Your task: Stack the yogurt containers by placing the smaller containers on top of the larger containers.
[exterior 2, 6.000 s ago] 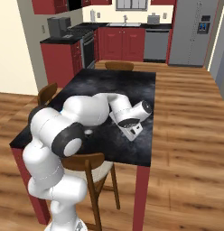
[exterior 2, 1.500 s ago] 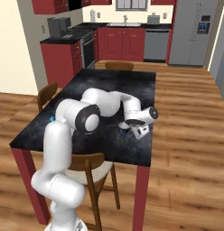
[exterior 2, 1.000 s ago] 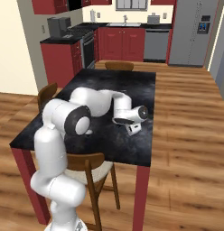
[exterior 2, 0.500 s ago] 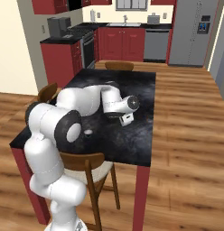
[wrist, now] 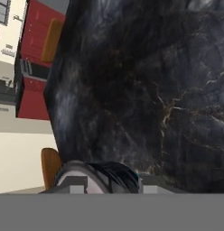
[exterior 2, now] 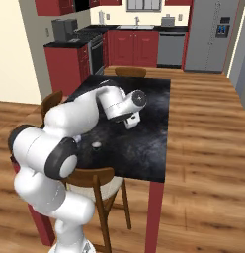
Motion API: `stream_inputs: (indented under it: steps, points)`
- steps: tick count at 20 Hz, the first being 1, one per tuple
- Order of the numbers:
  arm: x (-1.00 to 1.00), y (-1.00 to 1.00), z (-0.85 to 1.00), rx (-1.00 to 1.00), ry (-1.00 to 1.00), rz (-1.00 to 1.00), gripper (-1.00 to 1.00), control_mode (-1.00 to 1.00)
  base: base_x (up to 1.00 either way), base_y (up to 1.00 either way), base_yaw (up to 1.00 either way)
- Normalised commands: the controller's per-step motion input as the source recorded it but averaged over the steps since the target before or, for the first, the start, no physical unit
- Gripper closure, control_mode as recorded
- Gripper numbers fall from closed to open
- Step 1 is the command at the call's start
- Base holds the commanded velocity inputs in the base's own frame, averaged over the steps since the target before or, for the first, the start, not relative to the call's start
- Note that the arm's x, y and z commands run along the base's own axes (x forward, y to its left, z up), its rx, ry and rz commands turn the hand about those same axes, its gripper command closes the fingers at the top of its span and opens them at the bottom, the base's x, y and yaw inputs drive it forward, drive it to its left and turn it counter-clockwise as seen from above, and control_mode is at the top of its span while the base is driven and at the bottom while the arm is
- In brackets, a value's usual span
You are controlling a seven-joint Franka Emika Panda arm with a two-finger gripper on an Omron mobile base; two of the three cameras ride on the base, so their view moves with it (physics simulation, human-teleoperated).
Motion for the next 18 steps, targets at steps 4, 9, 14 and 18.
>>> stream_inputs:
  steps: [4,9,14,18]
  points:
    - [-0.49,0.52,0.23,0.0,0.03,0.01,1.0,-1.0,0.0,0.0,0.0]
    - [-0.4,0.52,0.03,0.0,0.05,0.01,1.0,-1.0,0.0,0.0,0.0]
    - [-0.29,0.45,0.0,0.0,0.09,0.02,1.0,-1.0,0.0,0.0,0.0]
    - [-0.19,0.23,0.0,0.04,0.09,0.03,1.0,-1.0,0.0,0.0,0.0]
